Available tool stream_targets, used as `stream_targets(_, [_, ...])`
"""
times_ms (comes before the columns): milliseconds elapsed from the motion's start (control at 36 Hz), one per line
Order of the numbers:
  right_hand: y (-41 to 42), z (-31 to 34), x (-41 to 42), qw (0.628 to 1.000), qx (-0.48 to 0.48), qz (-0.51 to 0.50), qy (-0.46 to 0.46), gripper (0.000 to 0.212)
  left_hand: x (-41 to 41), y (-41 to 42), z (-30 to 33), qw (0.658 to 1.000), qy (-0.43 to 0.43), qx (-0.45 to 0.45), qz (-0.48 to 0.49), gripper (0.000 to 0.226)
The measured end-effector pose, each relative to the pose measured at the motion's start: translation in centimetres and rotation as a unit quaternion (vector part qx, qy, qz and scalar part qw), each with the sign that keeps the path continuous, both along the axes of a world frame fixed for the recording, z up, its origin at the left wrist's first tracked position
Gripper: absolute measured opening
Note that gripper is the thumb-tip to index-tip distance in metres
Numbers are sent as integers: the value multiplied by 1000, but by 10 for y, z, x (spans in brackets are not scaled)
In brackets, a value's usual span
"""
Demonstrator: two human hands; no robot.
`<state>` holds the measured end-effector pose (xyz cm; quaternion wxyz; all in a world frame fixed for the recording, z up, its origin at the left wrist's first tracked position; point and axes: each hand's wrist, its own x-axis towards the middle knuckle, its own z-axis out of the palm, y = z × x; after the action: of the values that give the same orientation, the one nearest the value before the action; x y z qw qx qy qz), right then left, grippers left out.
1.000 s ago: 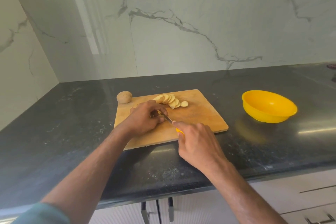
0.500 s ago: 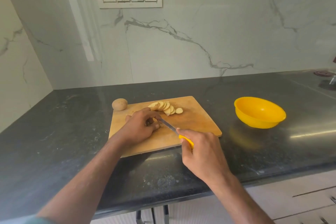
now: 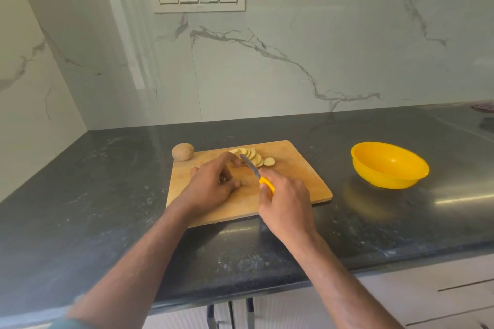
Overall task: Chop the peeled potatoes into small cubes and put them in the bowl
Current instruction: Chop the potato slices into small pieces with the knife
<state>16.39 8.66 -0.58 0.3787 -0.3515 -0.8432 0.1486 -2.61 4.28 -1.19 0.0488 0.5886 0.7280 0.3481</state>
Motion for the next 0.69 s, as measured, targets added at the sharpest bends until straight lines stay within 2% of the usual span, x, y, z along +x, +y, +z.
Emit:
stream_targets(83, [0,-4,2,1000,3,8,-16,34,0,-1,0,999,-39,24,16,49])
stream_targets(278, [-4,-7,1,997,24,33,-59,36,2,-6,3,994,-91,54,29,57])
stream_targets(694, [-7,-4,-2,994,57,54,-77,36,3,-8,6,993,-90,60,47,39])
